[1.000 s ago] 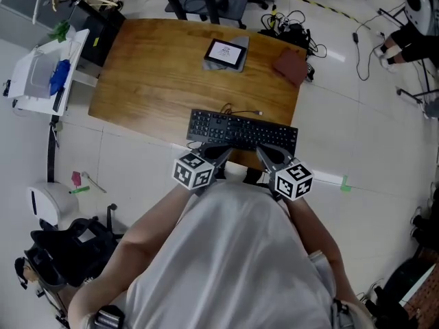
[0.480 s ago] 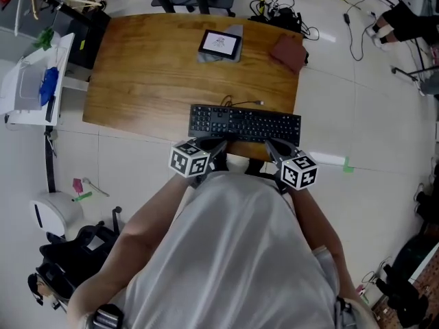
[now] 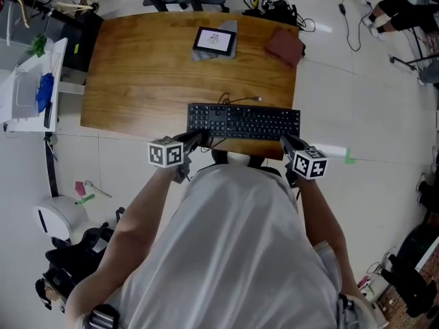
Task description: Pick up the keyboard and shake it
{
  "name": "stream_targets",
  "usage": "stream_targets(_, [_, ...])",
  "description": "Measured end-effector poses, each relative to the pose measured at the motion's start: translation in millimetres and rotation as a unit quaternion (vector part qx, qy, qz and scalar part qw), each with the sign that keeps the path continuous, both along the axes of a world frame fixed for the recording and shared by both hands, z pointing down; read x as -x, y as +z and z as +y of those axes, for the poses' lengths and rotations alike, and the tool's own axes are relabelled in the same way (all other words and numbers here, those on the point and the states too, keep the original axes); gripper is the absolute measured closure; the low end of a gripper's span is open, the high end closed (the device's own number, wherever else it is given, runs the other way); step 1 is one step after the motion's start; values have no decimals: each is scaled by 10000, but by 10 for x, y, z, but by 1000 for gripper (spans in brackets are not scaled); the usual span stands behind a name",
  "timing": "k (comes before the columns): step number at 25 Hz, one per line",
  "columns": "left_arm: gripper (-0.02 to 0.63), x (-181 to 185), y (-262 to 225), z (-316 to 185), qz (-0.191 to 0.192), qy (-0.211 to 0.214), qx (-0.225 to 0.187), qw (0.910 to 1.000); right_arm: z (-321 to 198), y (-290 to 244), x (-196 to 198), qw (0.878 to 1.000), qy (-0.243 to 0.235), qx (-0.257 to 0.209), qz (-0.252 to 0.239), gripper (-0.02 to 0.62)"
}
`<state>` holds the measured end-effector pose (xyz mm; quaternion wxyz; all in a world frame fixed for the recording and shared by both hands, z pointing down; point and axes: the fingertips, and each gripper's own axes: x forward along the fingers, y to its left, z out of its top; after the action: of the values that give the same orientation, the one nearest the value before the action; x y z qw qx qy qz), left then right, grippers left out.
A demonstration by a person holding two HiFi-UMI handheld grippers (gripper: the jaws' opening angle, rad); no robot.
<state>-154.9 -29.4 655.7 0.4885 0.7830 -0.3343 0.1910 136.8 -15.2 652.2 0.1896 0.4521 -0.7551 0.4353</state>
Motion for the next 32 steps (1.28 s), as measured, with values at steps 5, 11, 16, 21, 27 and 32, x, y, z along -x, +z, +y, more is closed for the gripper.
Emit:
stream_targets(5, [532, 322, 58, -121, -694, 61, -178, 9974, -93, 104, -342, 9993, 239, 160, 244, 534])
stream_targets(11, [472, 560, 204, -281, -1017, -137, -27, 9947, -223, 183, -571, 9982, 304, 230, 462, 483])
stream_targets(16, [409, 575, 335, -382, -1079, -8, 351, 9935, -295, 307, -714, 9968, 362, 487, 521, 429])
stream_targets(21, [336, 567, 451, -415, -1009, -70, 760, 9920, -300, 372, -809, 9954, 337, 772, 461, 373])
stream_targets(27, [319, 497, 500, -435, -874, -88, 972, 9914, -291, 467, -766, 9927, 254, 1135, 319, 348])
stream_targets(32, [310, 439, 572, -383, -909, 40, 1171, 9889, -293, 559, -663, 9897, 148, 1416, 166, 305])
